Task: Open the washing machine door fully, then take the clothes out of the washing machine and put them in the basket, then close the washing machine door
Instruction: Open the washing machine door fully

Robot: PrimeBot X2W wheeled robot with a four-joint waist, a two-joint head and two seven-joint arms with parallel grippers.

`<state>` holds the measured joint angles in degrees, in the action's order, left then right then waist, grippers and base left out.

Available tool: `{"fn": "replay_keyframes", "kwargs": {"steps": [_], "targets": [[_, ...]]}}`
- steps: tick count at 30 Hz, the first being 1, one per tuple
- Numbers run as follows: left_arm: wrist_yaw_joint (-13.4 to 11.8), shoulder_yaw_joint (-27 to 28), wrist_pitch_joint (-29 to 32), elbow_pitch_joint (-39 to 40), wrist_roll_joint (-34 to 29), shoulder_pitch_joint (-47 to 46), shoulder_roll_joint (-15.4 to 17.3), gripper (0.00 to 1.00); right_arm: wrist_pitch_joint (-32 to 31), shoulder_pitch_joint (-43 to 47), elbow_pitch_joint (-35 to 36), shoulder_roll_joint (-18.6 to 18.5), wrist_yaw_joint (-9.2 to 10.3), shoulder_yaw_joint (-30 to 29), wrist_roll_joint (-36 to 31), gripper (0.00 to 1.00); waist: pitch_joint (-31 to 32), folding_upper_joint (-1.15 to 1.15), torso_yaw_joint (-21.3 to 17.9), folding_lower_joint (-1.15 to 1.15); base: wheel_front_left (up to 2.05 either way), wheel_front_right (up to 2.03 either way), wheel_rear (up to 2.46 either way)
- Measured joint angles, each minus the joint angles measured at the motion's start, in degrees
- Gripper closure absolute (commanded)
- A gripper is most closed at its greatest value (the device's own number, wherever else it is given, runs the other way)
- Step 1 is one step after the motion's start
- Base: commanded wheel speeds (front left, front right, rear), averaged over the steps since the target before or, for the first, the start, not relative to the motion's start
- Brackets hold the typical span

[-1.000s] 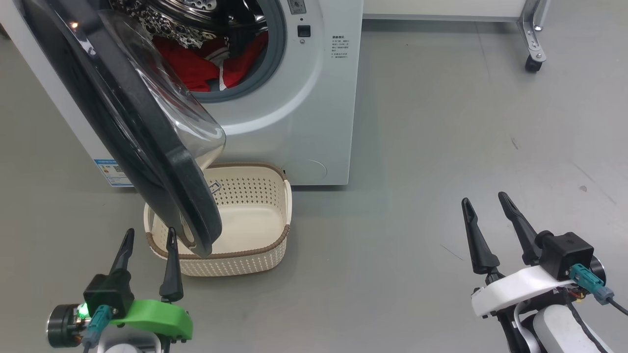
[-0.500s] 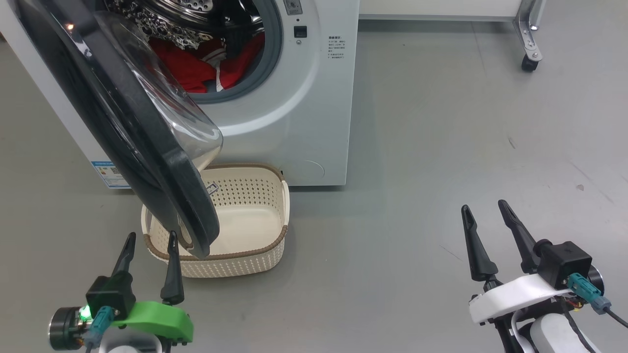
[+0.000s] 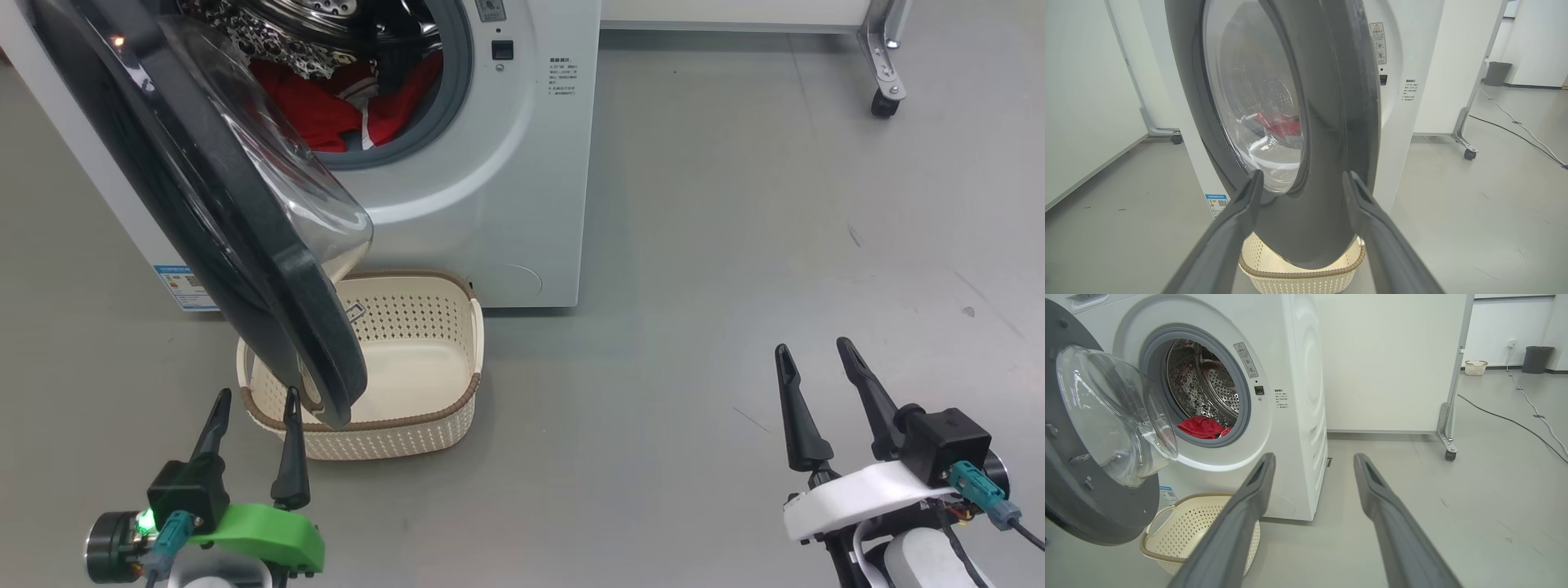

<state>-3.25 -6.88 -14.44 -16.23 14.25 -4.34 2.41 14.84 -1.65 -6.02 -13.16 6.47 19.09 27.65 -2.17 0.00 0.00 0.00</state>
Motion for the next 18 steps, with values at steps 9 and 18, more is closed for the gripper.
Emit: {"fn": "replay_keyframes", "kwargs": {"steps": [9,18], "targets": [[0.0,0.0,0.0,-0.1,0.0,0.0,0.0,0.0,0.0,0.5,0.0,0.7,-0.94,-0.7,-0.6,0.0,0.0,0.0,0.1,0.0,0.0,0.0,0.0],[0.0,0.0,0.0,-0.3,0.0,0.0,0.0,0.0,0.0,1.0,0.0,1.4,-1.81,-1.7,-1.5,0.0,0.0,0.0,0.1,0.0,0.0,0.0,0.0]]}}
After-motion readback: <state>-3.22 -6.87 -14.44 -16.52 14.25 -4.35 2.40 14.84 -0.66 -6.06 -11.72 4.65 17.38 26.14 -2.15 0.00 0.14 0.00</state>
